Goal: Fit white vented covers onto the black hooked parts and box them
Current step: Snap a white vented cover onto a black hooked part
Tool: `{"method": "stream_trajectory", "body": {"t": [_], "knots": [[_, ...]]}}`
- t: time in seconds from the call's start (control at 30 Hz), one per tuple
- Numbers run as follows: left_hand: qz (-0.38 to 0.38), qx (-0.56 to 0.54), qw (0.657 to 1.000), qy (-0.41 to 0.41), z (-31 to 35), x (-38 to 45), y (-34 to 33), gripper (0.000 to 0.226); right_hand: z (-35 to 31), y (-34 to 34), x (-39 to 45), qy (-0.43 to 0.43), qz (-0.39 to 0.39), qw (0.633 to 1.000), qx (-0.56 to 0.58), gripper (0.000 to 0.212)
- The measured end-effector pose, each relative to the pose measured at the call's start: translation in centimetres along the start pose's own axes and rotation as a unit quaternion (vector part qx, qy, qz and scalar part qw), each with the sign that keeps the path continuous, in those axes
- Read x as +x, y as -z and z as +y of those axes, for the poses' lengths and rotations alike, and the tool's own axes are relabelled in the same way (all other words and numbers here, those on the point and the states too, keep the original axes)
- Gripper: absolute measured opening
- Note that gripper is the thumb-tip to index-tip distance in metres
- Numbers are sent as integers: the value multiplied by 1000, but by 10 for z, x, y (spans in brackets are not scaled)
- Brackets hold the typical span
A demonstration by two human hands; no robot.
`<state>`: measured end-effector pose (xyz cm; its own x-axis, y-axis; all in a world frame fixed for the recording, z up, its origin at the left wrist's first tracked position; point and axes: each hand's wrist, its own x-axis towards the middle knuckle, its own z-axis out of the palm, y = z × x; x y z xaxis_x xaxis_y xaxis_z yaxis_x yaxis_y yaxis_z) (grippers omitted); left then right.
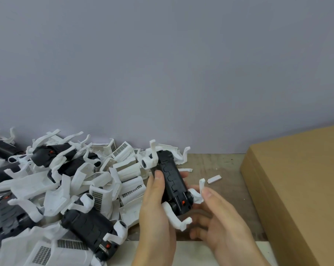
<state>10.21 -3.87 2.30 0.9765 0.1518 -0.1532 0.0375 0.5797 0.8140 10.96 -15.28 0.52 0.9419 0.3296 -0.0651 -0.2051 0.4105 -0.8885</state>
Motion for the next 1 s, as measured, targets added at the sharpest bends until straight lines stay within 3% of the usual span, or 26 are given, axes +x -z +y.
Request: {"method": "stream_trajectory", "body": {"t": [0.07, 0.27, 0.4, 0.57, 1.0], "knots": [[6, 47, 998, -34, -5, 3, -1, 74, 1, -1, 0, 13, -44, 999, -12, 63], [-5, 102, 993, -54, -11, 4, -2, 39, 11, 4, 5, 12, 4, 1000, -11, 26], [2, 89, 995, -40, -9, 4, -4, 47, 10, 5, 5, 20, -12, 999, -33, 31], [7, 51, 999, -15, -8, 4, -1, 78, 11, 6, 3, 24, -36, 996, -76, 35], [-1, -25, 999, 36, -5, -1, -3, 70, 11, 4, 2, 17, -48, 994, -98, 48]]}}
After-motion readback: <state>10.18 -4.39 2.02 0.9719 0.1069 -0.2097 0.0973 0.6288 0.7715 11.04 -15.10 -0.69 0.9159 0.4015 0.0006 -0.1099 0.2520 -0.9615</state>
